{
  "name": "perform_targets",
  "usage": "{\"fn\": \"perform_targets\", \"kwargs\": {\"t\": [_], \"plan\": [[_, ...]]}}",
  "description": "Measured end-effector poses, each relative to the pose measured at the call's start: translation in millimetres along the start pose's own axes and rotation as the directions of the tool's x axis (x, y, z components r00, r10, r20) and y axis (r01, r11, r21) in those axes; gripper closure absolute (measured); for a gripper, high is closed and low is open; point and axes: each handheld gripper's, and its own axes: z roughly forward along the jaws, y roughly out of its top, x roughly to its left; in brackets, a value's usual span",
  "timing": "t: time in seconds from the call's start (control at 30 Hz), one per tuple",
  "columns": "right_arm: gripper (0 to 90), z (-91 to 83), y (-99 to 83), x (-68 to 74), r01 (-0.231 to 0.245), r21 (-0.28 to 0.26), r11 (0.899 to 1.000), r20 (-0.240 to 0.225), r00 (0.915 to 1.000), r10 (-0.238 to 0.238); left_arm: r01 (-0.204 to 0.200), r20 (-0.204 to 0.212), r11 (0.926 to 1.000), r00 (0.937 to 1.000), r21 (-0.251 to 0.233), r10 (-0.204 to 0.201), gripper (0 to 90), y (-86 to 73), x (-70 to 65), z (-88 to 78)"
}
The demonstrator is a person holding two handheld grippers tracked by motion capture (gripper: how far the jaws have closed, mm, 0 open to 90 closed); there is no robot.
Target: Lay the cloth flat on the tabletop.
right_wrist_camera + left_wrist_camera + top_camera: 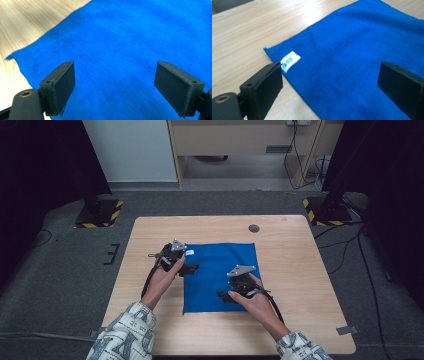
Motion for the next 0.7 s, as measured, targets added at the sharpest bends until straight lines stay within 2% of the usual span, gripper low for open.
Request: {"fn": "perform_targets", "kwargs": {"t": [0.17, 0.23, 0.27, 0.37, 0.43, 0.7], "plan": [[22.0, 8.7, 4.4, 8.6, 0.028, -0.001, 1.0, -0.015, 0.9995, -0.028, 0.008, 0.01, 0.9999, 0.9999, -0.015, -0.008, 6.4, 8.1, 6.6, 7.8], [23.1, 11.3, 6.0, 12.2, 0.035, -0.003, 0.999, -0.026, 0.999, -0.035, 0.027, 0.026, 0.9983, 0.9993, -0.053, -0.026, 6.5, 9.5, 9.9, 9.3], [23.3, 12.4, 7.0, 13.9, 0.038, -0.003, 0.999, -0.032, 0.9988, -0.038, 0.043, 0.033, 0.9979, 0.9986, -0.049, -0.041, 6.7, 10.7, 11.7, 10.7], [24.6, 15.1, 10.3, 20.1, 0.039, -0.006, 0.999, -0.045, 0.9982, -0.039, 0.037, 0.025, 0.9989, 0.999, -0.03, -0.036, 6.9, 15.5, 16.3, 13.7], [25.8, 16.3, 13.1, 25.2, 0.043, -0.01, 0.999, -0.057, 0.9974, -0.044, 0.044, 0.024, 0.9983, 0.9988, -0.04, -0.043, 7.4, 18.8, 18.5, 14.0], [27.0, 21.8, 21.3, 42.9, 0.071, -0.008, 0.997, -0.099, 0.9925, -0.072, 0.013, 0.022, 0.9998, 0.9997, -0.018, -0.012, 7.7, 34.8, 23.2, 17.0]]}}
